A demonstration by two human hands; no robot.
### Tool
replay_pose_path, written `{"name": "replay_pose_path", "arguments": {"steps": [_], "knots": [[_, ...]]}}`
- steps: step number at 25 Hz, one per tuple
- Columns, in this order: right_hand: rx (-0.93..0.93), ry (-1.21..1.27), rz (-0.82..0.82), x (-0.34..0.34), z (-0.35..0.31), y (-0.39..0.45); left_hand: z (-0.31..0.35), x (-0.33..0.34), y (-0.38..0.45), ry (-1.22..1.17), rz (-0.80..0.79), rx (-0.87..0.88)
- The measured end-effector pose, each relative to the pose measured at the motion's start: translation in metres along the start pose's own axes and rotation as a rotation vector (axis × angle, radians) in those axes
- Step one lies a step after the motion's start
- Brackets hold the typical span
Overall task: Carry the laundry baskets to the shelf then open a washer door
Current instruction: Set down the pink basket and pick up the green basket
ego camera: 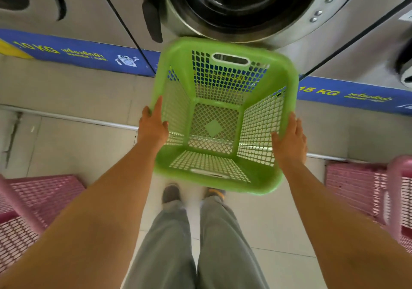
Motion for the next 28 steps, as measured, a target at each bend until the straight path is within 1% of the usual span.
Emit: {"name": "replay_pose_path", "arguments": {"steps": [3, 7, 12, 15, 20, 24, 26, 28], "knots": [[0.001, 0.081, -0.062, 0.007, 0.004, 0.02, 0.002, 0.001, 0.009, 0.024, 0.056, -0.026], [-0.01, 0.163, -0.032, 0.008, 0.004, 0.023, 0.003, -0.006, 0.003, 0.03, 0.146, -0.016], [-0.011, 0.204, 0.0, 0.008, 0.012, 0.008, -0.007, -0.001, -0.025, -0.015, 0.162, -0.07], [-0.017, 0.177, 0.03, 0.01, 0.013, -0.014, -0.031, 0.009, -0.048, -0.05, 0.145, -0.089], [-0.072, 0.141, 0.023, 0.03, -0.008, -0.079, -0.109, 0.007, -0.103, -0.116, 0.167, -0.122], [-0.166, 0.151, 0.021, 0.066, -0.037, -0.153, -0.197, -0.003, -0.157, -0.175, 0.2, -0.156], [-0.217, 0.165, 0.009, 0.091, -0.051, -0.195, -0.248, -0.009, -0.188, -0.167, 0.221, -0.184], [-0.23, 0.155, -0.017, 0.119, -0.063, -0.229, -0.293, -0.01, -0.213, -0.157, 0.235, -0.213]]}}
Point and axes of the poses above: each hand's wrist, its own y-axis towards the middle knuckle, its own x-axis out of the palm, z = x × y, the point moved 6 cm from there along y, towards the middle knuckle
